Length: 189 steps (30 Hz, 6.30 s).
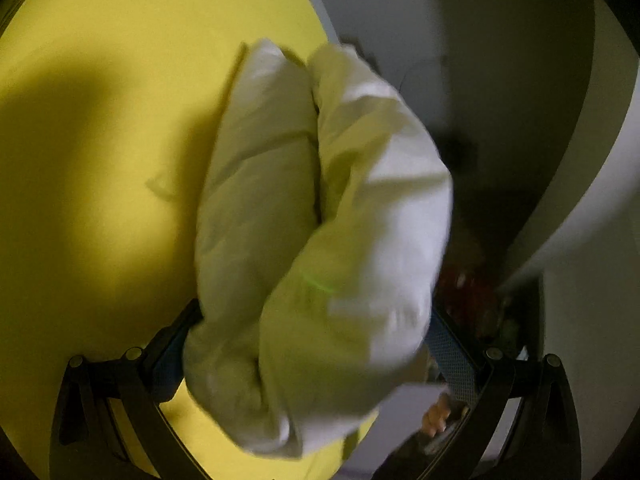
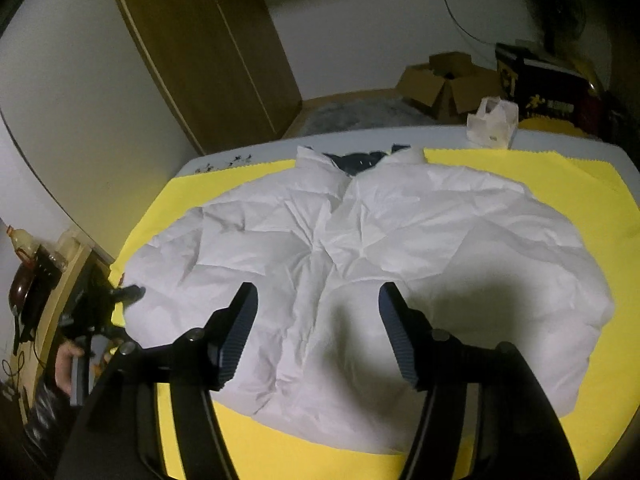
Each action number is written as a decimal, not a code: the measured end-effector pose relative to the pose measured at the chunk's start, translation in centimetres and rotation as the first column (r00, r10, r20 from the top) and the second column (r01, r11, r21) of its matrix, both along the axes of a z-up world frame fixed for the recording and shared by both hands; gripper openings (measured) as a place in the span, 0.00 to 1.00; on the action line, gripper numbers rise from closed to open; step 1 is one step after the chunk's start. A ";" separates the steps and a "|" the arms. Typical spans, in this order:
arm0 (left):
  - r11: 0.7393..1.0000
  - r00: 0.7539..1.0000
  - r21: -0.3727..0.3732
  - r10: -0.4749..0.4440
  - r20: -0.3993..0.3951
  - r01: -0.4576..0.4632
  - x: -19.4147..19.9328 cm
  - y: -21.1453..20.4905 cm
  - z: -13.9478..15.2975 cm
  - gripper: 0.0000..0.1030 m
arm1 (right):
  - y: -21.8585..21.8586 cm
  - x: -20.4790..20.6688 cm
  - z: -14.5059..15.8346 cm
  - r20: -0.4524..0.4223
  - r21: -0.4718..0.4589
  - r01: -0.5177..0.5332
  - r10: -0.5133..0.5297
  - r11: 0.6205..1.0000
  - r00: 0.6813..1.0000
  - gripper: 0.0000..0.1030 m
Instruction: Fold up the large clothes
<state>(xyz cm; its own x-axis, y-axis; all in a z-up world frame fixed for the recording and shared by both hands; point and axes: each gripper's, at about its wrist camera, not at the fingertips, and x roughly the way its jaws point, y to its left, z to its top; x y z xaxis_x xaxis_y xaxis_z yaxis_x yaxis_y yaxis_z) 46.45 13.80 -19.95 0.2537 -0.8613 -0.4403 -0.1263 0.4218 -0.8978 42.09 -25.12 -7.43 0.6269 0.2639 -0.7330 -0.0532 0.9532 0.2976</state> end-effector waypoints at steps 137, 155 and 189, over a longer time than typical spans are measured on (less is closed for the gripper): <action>0.798 0.836 0.471 0.075 0.543 -0.377 -1.7 -23.0 19.0 1.00 | -9.5 4.5 -0.2 -0.080 0.150 0.080 -0.069 0.985 0.994 0.00; 0.833 0.874 0.552 -0.233 0.428 -0.048 5.7 -46.3 16.4 0.99 | -20.5 -5.0 0.5 0.097 0.311 0.133 -0.171 0.941 0.981 0.07; 0.700 0.919 0.714 -0.276 0.281 -0.008 11.7 -49.1 4.5 1.00 | -23.1 3.3 -8.4 -0.003 0.157 0.066 -0.067 0.985 0.998 0.23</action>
